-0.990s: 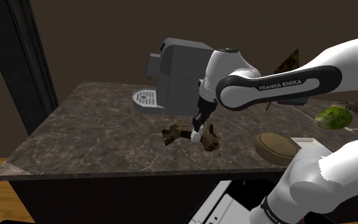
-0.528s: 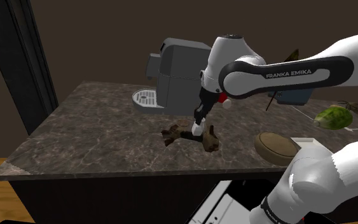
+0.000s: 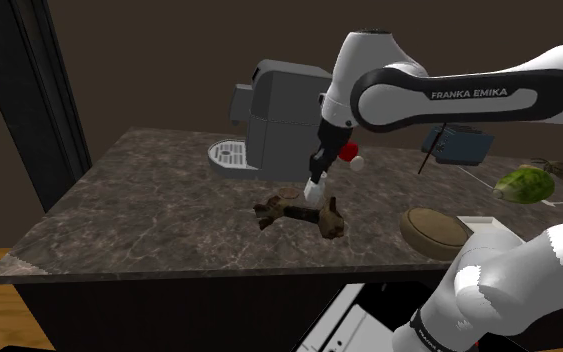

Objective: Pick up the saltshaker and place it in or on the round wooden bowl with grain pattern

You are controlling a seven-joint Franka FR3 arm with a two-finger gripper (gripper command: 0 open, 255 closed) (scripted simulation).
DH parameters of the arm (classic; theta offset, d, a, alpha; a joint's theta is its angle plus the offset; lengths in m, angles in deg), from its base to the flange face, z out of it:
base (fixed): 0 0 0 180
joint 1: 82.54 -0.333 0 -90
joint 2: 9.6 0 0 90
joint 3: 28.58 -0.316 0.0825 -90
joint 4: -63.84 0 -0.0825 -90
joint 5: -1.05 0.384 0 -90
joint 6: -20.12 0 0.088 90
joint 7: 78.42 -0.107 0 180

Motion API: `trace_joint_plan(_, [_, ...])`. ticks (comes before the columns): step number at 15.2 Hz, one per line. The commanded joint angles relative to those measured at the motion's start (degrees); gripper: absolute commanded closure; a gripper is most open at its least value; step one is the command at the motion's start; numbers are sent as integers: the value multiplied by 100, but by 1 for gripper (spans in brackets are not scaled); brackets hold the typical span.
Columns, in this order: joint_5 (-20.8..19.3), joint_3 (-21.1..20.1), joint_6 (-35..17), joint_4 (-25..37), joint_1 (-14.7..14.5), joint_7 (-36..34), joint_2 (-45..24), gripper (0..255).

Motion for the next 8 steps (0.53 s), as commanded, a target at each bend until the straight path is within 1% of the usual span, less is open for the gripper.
trace_joint_plan(1, [5, -1, 165, 144, -3, 7, 18, 255])
trace_joint_plan(3, [7, 3, 282, 255, -2, 18, 24, 255])
trace_joint_plan(8, [-151, 452, 607, -299, 142, 550, 943, 255])
